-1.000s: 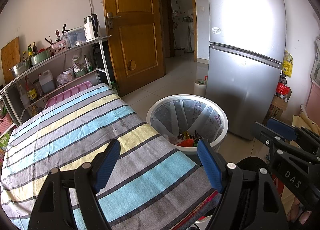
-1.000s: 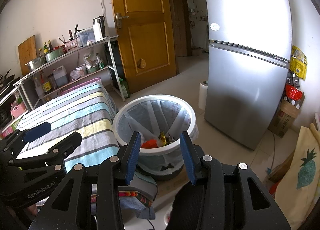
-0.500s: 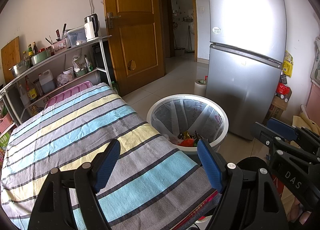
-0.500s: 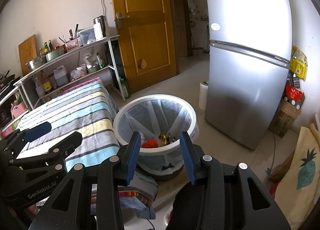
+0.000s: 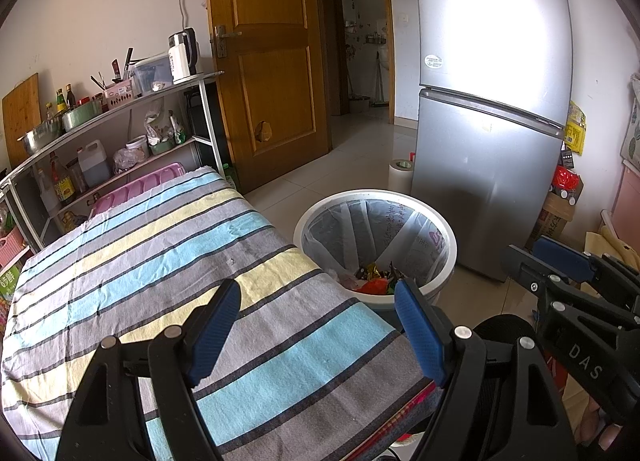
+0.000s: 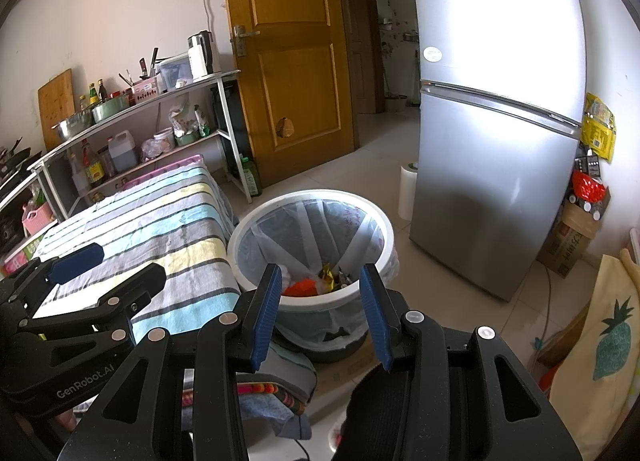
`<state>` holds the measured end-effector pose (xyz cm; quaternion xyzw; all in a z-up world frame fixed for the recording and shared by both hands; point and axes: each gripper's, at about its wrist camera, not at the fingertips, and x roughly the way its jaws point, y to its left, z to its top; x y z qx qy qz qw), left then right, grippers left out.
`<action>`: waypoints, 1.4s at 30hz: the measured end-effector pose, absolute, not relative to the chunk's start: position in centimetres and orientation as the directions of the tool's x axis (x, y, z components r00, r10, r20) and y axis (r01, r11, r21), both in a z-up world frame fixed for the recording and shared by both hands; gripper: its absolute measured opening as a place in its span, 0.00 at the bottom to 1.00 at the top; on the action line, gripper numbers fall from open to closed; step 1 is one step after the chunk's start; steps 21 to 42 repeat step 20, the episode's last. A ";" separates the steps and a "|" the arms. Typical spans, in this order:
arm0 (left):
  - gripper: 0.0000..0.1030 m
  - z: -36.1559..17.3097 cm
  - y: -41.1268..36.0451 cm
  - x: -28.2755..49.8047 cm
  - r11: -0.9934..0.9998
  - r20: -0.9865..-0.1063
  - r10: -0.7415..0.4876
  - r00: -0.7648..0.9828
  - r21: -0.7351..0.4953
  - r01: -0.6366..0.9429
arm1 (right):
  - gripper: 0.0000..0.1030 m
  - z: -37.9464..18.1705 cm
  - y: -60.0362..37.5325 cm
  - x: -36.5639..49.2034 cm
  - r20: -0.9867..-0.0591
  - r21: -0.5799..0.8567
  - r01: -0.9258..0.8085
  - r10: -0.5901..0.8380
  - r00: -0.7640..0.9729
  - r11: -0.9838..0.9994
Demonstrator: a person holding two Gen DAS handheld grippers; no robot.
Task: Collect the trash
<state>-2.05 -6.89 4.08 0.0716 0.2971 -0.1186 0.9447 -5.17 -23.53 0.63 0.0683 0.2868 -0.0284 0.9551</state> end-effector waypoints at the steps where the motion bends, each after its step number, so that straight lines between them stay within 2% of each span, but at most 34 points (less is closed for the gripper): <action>1: 0.78 4.1 -6.9 -2.0 0.962 -0.579 -0.182 0.795 0.065 0.267 | 0.41 0.6 -23.5 -5.2 -0.551 0.115 0.093 -0.014 0.834 0.989; 42: 0.78 4.0 -6.8 -2.0 0.962 -0.579 -0.182 0.794 0.064 0.267 | 0.40 0.6 -23.3 -5.1 -0.554 0.114 0.088 -0.011 0.833 0.990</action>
